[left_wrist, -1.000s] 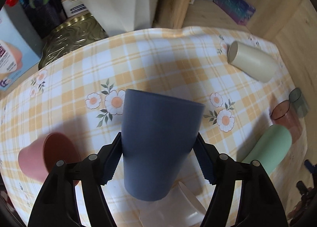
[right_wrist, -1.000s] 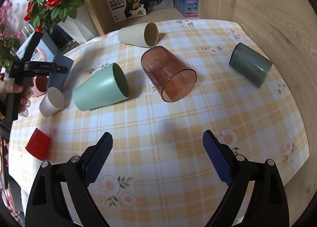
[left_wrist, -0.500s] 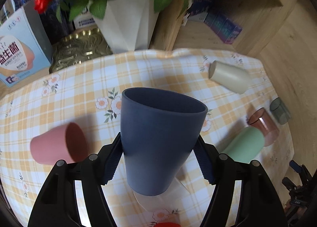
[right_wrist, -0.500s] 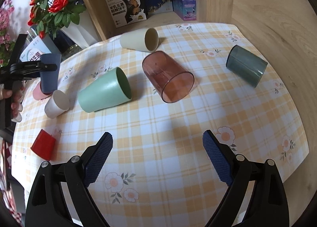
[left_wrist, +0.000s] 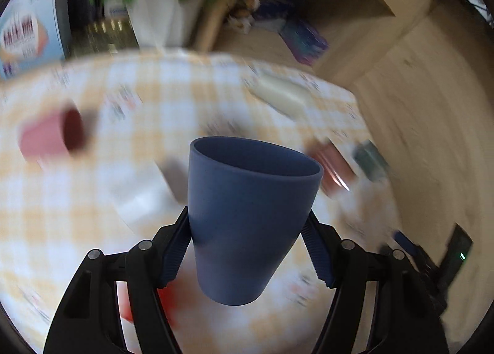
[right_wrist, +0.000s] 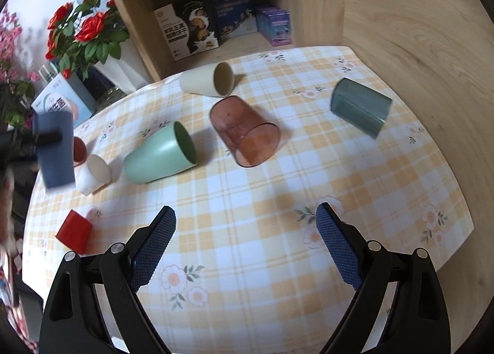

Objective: Flip cup upside down
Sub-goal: 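Carry the blue cup with the left tool toward the right tool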

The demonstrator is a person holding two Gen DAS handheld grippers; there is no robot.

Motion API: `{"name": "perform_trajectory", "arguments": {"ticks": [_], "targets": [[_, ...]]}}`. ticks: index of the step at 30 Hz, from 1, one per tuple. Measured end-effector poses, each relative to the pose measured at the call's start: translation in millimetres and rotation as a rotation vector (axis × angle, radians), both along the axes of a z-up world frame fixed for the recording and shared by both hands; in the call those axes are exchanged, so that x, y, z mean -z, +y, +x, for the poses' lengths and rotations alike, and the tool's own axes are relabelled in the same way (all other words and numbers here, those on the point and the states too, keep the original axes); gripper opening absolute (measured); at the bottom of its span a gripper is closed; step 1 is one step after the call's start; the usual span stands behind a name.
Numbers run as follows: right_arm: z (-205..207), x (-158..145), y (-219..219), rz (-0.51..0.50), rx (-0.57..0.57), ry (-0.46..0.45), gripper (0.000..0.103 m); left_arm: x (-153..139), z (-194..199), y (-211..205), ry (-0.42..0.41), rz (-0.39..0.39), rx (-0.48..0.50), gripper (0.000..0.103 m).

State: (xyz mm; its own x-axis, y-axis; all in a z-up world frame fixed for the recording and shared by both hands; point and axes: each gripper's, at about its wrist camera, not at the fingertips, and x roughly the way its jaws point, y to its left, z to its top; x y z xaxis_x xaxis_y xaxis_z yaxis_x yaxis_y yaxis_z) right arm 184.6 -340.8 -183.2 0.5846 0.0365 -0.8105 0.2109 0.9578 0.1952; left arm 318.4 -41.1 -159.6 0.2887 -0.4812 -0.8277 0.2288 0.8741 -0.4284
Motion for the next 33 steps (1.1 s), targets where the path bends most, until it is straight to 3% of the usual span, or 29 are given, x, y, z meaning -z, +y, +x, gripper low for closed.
{"name": "perform_trajectory", "arguments": {"ticks": [6,12,17,33], "targets": [[-9.7,1.7,-9.9,0.000,0.015,0.003,0.089,53.5,-54.7,-30.1,0.176,-0.154,-0.059,0.067],[-15.7,2.0,-12.1,-0.003,0.010,0.003,0.089,97.5,-78.3,-48.1,0.277,-0.193,-0.128,0.067],[-16.8,6.1,-12.6,-0.001,0.015,0.014,0.089,111.8,-84.4,-53.5,0.286,-0.176,-0.155,0.067],[-14.6,19.3,-14.9,-0.011,0.028,0.054,0.089,120.0,-79.2,-60.2,0.271,-0.114,-0.128,0.067]]}}
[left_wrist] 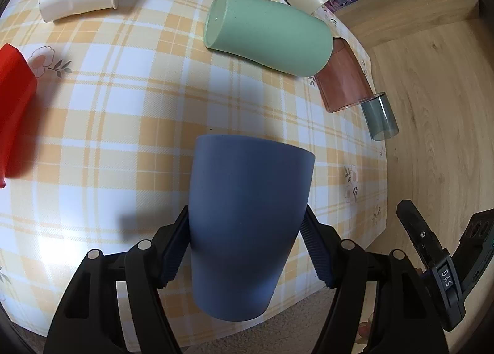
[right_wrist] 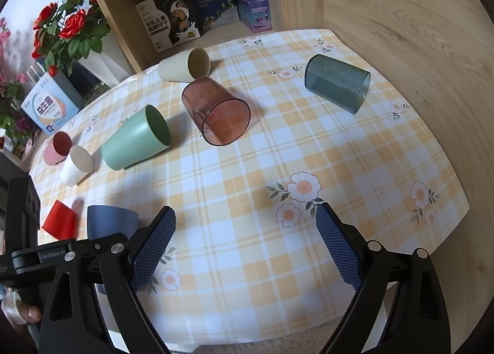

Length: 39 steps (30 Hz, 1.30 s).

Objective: Flip cup upside down
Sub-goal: 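Carry the blue cup with the left tool toward the right tool, then close the right tool on the blue cup while the left tool releases it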

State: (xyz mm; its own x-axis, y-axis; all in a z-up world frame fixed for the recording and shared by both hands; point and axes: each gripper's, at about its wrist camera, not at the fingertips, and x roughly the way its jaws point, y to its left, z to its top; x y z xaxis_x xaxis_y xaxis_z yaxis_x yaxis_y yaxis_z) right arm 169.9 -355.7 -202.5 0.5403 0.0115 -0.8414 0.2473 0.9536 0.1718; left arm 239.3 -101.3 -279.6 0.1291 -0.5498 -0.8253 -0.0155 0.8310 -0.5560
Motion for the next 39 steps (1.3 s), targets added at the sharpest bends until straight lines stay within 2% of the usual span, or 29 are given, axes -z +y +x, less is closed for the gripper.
{"name": "perform_trajectory", "arguments": {"ticks": [3,7,11,15,20,23,27,29,32,34,39], "targets": [[-0.4,-0.2,0.3,-0.003,0.003,-0.001,0.089,-6.0,-0.1,1.7,-0.019,0.013,0.002,0.076],[-2.8,-1.9,0.9,-0.010,0.002,-0.011,0.089,-22.2,-3.2,5.8,-0.083,0.050,0.014,0.086],[-7.4,-6.3,3.1,-0.015,-0.003,-0.030,0.089,-42.7,-9.7,9.5,-0.175,0.101,0.035,0.092],[-11.8,-10.6,8.6,-0.006,-0.008,-0.054,0.089,-70.4,-17.9,15.9,-0.305,0.167,0.049,0.097],[-19.1,-13.9,23.0,0.009,-0.024,-0.091,0.089,-102.8,-32.4,39.1,-0.458,0.230,0.020,0.097],[-23.8,-12.6,34.6,0.023,-0.041,-0.105,0.089,-115.2,-42.3,56.2,-0.521,0.262,-0.013,0.097],[-30.9,-3.0,60.1,0.032,-0.099,-0.092,0.089,-129.3,-59.7,83.7,-0.613,0.305,-0.089,0.097],[-34.0,6.0,76.4,0.042,-0.150,-0.063,0.089,-131.7,-66.5,99.9,-0.626,0.317,-0.134,0.097],[-37.1,20.5,101.7,-0.026,-0.187,-0.005,0.089,-132.2,-74.5,118.3,-0.626,0.320,-0.182,0.097],[-37.5,29.9,110.3,-0.004,-0.207,0.031,0.089,-130.8,-79.5,131.7,-0.621,0.322,-0.216,0.097],[-34.3,48.4,113.6,0.000,-0.174,0.098,0.089,-125.7,-88.0,155.9,-0.593,0.313,-0.275,0.097]]}}
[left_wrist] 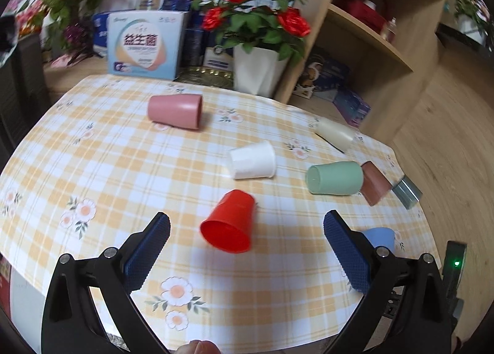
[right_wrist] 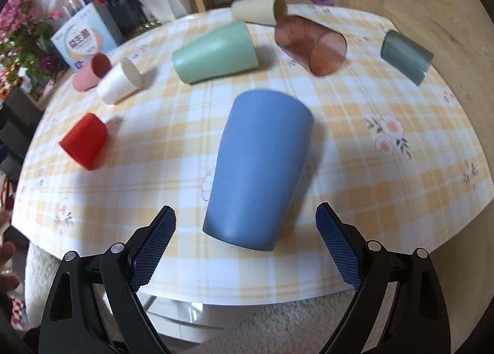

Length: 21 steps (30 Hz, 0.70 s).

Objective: Flip cup upside down
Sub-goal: 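Close the right tool on the blue cup while the left tool releases it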

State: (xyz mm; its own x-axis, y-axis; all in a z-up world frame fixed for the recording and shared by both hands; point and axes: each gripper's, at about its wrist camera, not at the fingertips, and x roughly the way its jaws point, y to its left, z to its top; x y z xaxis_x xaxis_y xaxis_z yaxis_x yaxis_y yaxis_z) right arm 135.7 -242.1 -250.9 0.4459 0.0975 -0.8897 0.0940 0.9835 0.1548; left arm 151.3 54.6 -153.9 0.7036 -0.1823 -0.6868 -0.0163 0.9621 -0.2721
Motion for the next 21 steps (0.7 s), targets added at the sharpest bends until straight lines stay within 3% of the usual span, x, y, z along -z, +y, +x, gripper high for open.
{"name": "perform_trajectory", "arguments": {"ticks": [8,14,21], "targets": [[0.9,11.9,-4.6,0.031,0.023,0.042,0.087,9.2,-0.5,2.9,0.026,-0.029,-0.008,0.097],[0.3,18.3,-9.0,0.043,0.021,0.070,0.060,12.5,1.1,-3.2,0.037,-0.029,0.008,0.097],[4.0,13.4,2.2,0.026,-0.081,0.036,0.059,12.7,1.4,-3.8,0.035,-0.014,-0.007,0.097]]}}
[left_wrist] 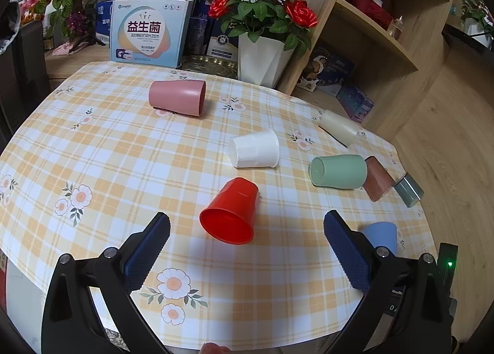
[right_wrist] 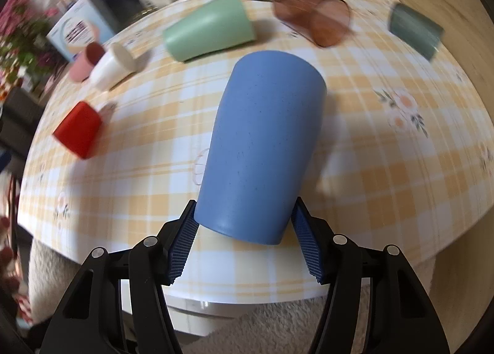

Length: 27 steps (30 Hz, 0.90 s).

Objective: Flip cup upside down
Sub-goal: 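Close the right tool on the blue cup while the left tool releases it, then rotate the blue cup with the right tool so its bottom faces up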

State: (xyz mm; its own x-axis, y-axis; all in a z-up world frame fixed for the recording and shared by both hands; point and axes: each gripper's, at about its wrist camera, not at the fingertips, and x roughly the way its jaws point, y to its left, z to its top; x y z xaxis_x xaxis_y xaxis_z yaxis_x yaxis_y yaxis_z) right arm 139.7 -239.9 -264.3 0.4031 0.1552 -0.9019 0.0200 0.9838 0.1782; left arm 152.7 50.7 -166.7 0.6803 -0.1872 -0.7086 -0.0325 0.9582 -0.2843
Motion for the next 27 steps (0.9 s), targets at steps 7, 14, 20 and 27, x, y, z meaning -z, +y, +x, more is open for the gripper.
{"name": "perform_trajectory", "arguments": {"ticks": [7,14,20,27], "targets": [[-0.8,-8.2,4.9,-0.038,-0.053,-0.040,0.059,1.2,0.7,2.5,0.007,0.013,-0.014,0.097],[-1.3,-29.2,1.0,-0.097,-0.081,-0.119,0.056,4.3,2.1,-0.1,0.021,0.012,-0.004,0.097],[-3.0,-37.6,-4.3,-0.089,-0.080,-0.136,0.055,6.0,2.5,1.5,0.028,0.009,-0.008,0.097],[-0.9,-53.3,-7.9,-0.089,-0.084,-0.170,0.054,5.9,3.4,2.8,0.027,0.001,-0.009,0.097]]}}
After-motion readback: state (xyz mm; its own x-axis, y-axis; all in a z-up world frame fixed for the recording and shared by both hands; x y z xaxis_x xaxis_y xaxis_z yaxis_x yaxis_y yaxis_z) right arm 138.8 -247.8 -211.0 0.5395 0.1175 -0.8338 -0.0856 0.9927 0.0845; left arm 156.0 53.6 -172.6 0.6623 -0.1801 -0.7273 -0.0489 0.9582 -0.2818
